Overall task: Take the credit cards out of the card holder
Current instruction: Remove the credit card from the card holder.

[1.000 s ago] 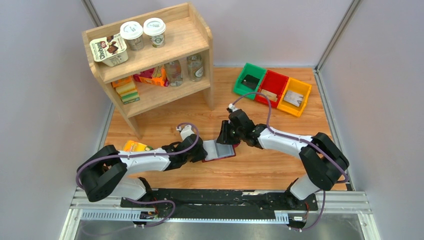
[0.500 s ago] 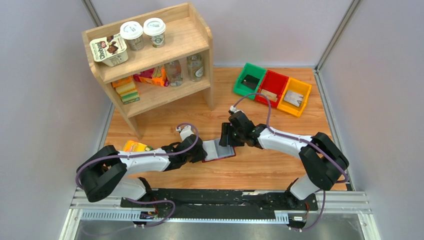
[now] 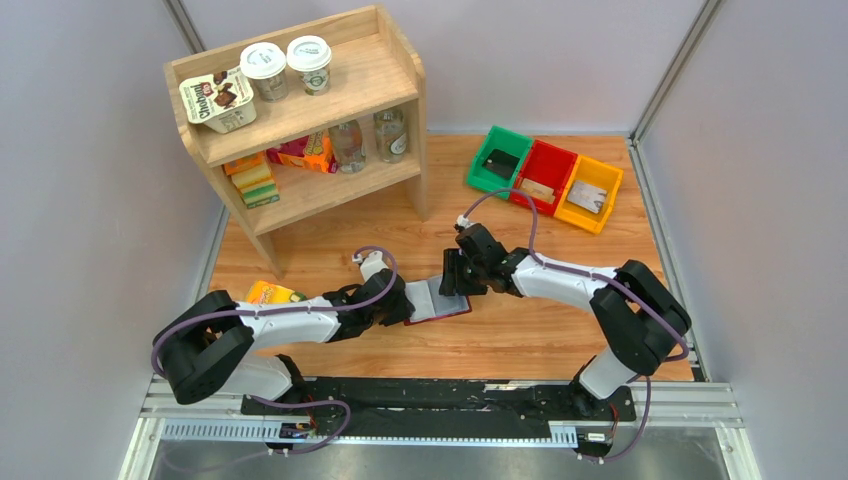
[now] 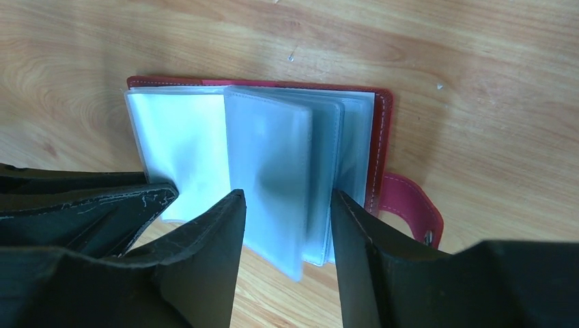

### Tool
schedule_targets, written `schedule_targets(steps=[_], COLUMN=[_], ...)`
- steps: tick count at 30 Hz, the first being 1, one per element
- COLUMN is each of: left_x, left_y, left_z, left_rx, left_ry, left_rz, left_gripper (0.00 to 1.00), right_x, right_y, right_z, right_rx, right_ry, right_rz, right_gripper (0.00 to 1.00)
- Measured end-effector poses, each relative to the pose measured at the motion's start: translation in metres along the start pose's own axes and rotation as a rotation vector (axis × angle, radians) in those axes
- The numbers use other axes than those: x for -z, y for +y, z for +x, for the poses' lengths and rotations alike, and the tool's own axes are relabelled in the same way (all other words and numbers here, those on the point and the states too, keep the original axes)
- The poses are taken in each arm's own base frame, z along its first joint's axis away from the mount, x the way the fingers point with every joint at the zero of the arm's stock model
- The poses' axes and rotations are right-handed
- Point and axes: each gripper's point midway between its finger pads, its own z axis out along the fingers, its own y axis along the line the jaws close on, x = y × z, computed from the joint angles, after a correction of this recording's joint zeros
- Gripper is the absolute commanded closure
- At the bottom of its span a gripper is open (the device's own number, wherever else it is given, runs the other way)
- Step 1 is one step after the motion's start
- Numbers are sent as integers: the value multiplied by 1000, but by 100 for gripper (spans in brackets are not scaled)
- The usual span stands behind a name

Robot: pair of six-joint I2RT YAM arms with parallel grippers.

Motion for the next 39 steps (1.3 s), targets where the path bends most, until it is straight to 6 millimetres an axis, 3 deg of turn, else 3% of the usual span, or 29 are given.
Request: schedule_targets(steps=[13, 18, 26, 32, 36, 39], left_x=[0, 0, 0, 1, 13, 29], left_y=[-1, -1, -1, 1, 9, 10], left_z=[1, 1, 1, 1, -2, -12], left_rx=[0, 0, 1, 2, -5, -2], left_ry=[3, 4, 6, 9, 4, -32], left_rz=[3, 4, 6, -1, -29, -28], left_gripper=[73, 73, 73, 72, 69, 68], right_x=[22, 24, 23, 22, 28, 32], right_y=[29, 32, 31, 14, 5, 5], right_z=[-8, -7, -8, -14, -21, -26], right_rx=[15, 16, 15, -1, -5, -4], right_ry=[-17, -11, -16, -56, -100, -124], right_rz=[-137, -151, -144, -49, 4, 11], right_gripper=[40, 38, 39, 37, 40, 47])
